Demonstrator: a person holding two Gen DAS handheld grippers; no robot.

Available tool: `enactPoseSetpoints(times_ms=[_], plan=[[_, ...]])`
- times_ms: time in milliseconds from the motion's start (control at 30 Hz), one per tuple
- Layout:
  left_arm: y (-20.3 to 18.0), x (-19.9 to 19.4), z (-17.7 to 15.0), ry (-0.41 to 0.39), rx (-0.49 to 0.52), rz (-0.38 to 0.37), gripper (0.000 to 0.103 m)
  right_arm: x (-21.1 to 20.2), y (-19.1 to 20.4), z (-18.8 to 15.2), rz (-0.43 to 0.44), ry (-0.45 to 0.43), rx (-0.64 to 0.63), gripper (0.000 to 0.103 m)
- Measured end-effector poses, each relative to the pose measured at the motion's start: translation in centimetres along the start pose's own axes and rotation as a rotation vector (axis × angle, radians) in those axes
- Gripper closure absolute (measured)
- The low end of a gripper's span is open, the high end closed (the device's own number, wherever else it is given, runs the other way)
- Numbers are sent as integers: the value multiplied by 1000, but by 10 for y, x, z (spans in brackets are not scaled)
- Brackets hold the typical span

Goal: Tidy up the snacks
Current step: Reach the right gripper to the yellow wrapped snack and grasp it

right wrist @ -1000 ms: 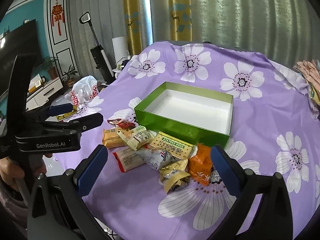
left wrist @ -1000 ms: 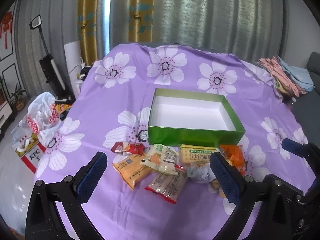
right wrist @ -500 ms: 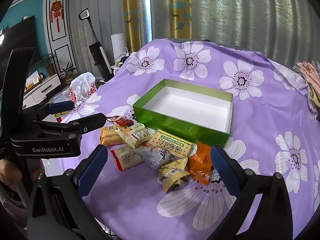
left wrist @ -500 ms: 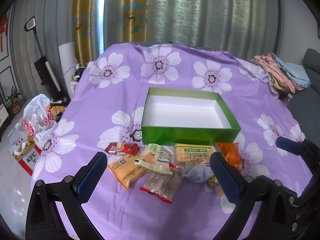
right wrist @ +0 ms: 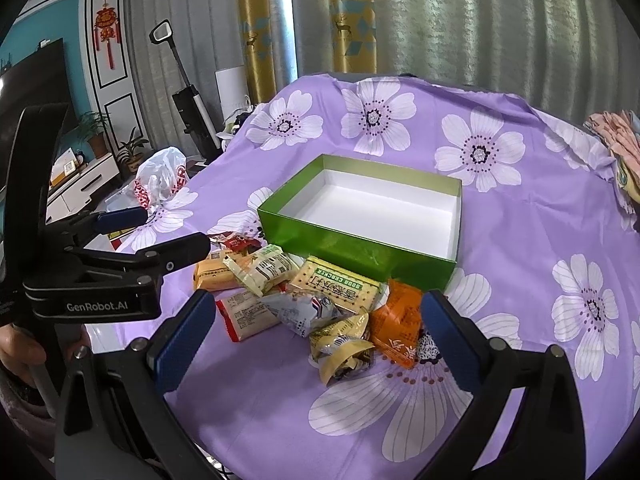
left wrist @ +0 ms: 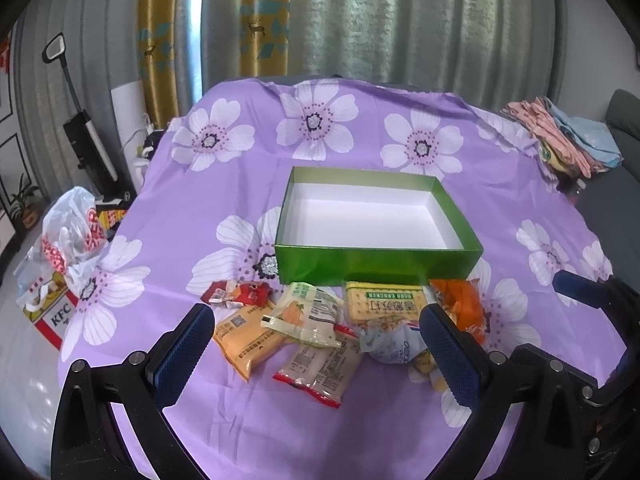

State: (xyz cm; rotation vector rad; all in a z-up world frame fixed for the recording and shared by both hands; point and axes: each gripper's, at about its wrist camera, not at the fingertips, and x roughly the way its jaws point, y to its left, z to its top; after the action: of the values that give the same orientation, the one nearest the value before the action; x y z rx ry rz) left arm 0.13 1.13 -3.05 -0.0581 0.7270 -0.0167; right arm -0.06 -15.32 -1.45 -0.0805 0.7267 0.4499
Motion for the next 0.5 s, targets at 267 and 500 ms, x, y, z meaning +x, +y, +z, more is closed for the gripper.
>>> enactPoseSetpoints(times_ms=[267, 500], plan=[[-6, 11, -1, 34, -7, -23, 1, 8, -10, -5, 13, 16, 23, 0], [-9, 30, -6, 110, -88, -187, 1, 18, -27, -14, 48, 32, 75, 0]])
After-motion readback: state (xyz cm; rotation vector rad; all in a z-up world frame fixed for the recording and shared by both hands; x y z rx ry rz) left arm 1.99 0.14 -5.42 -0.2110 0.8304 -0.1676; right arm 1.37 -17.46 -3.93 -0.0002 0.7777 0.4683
